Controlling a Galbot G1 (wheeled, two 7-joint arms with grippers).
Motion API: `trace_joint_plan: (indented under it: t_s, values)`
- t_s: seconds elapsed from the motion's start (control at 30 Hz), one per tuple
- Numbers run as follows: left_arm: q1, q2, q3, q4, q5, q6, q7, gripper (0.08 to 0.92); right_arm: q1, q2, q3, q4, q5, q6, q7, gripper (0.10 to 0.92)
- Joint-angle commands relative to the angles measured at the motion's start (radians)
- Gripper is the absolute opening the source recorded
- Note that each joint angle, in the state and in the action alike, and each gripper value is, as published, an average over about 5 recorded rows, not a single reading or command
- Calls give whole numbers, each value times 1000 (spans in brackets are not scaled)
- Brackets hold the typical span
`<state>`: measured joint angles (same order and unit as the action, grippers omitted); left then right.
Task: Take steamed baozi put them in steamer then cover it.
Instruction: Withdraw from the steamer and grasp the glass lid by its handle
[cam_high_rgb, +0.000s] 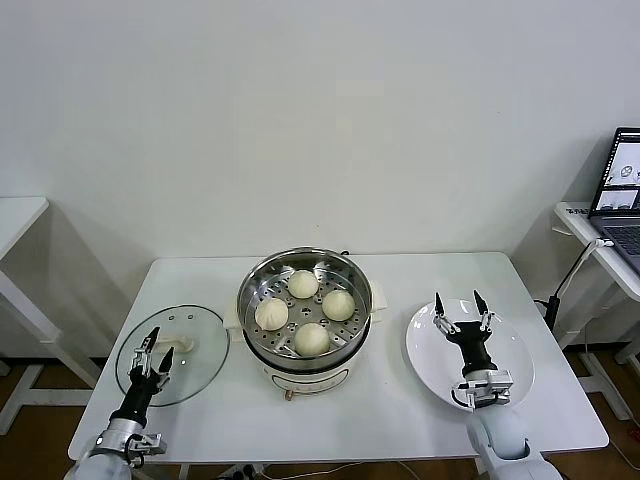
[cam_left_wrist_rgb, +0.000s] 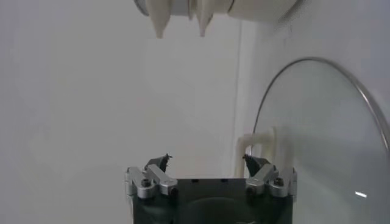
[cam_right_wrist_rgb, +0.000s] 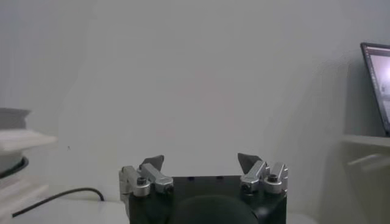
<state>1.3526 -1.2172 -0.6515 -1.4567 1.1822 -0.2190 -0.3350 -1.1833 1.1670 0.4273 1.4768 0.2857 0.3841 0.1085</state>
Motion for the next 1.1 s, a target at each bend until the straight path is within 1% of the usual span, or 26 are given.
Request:
trace_joint_plan:
  t_s: [0.03,0.9,1.0,1.1]
  values:
    - [-64,-3,17,55,25,37,3,823,-21,15,16,-1,-23,4,0,823]
    - [-162,-16,55,141,27,92,38,822,-21,29,18,-6,-46,8,1,823]
    - [-163,-17,56,141,29,97,46,790,-19,29,18,-4,-48,7,3,823]
    - [-161,-16,55,142,33,99,53,714,-16,28,17,-2,-50,6,4,823]
